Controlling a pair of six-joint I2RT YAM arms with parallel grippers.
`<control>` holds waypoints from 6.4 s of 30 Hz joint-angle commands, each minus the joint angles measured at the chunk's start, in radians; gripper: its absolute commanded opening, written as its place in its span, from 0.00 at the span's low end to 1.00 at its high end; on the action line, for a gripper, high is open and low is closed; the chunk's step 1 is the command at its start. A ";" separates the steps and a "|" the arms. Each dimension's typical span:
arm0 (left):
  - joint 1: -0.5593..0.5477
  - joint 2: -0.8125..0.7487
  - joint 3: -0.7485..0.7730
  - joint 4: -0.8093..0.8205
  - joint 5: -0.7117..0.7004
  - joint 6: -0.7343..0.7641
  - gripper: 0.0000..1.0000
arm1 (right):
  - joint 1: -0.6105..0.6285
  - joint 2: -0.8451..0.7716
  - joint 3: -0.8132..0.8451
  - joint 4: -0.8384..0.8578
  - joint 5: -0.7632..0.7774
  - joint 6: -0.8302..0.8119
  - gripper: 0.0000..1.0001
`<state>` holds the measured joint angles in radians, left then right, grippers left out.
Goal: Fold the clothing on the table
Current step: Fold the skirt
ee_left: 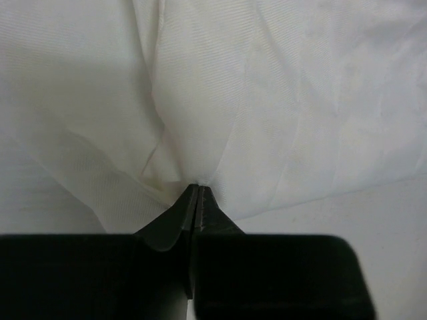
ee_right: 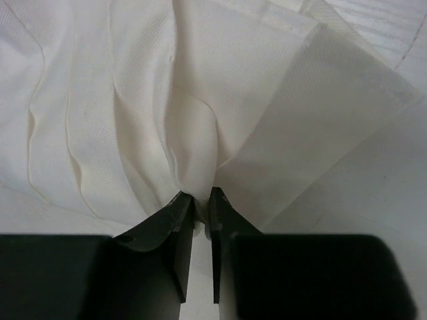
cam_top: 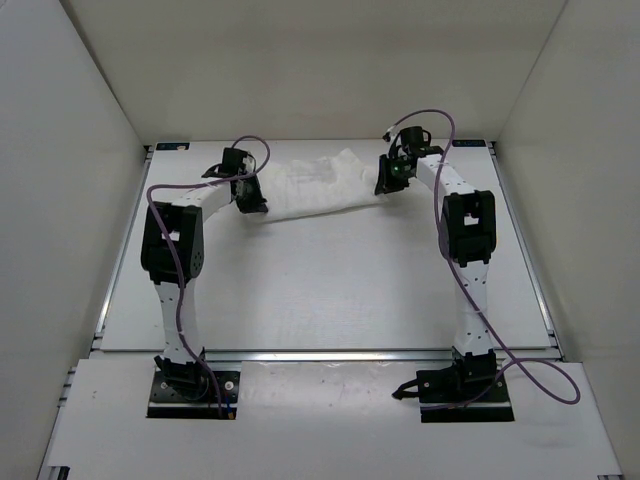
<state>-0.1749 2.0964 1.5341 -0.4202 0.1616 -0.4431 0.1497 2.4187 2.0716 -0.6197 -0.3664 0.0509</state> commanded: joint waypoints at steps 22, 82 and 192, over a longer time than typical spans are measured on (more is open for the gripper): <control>-0.008 -0.278 -0.345 -0.065 0.024 0.043 0.00 | 0.099 -0.424 -0.557 0.061 0.064 0.032 0.01; -0.075 -0.596 -0.633 0.145 0.232 -0.060 0.00 | 0.082 -0.820 -1.150 0.198 0.066 0.196 0.70; -0.038 -0.449 -0.620 0.460 0.270 -0.456 0.00 | 0.409 -0.669 -0.478 0.110 0.052 0.262 0.00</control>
<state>-0.1829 1.6539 0.8967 0.1341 0.4561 -0.9771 0.5491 1.7489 1.5505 -0.5343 -0.3275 0.3294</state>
